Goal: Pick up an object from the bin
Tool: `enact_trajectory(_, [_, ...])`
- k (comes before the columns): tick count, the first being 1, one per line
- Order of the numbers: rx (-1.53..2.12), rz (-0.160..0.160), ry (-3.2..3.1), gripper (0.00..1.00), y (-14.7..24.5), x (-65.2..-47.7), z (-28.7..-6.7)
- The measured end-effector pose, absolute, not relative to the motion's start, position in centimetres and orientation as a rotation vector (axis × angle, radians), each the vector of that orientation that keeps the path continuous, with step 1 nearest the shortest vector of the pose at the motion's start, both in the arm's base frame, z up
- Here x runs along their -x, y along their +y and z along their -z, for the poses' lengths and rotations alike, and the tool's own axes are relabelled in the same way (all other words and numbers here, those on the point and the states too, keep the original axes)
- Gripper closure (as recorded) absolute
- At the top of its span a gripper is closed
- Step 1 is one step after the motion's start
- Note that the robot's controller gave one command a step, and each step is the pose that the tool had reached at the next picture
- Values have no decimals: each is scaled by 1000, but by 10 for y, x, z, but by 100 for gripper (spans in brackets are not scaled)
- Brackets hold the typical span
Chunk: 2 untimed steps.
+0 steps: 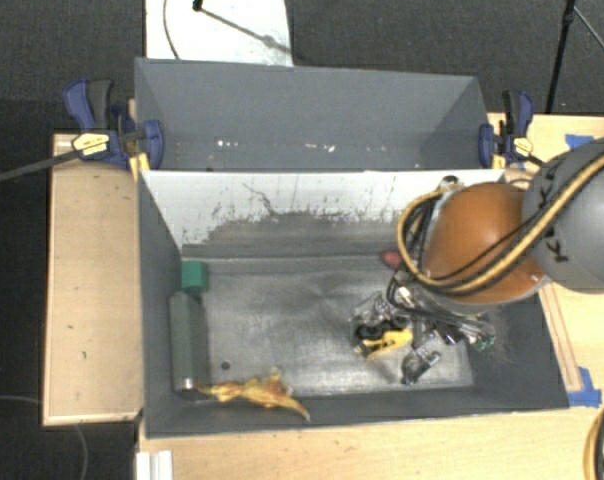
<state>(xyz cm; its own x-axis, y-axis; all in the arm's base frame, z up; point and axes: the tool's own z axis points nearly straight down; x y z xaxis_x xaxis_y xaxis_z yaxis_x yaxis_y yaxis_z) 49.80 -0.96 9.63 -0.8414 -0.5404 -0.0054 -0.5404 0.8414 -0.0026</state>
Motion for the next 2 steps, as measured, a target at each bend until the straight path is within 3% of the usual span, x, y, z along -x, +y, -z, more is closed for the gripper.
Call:
enact_trajectory(1, [947,-3,2982,100,-17,-516,-76])
enact_trajectory(2, [948,-3,2982,100,-17,-516,-76])
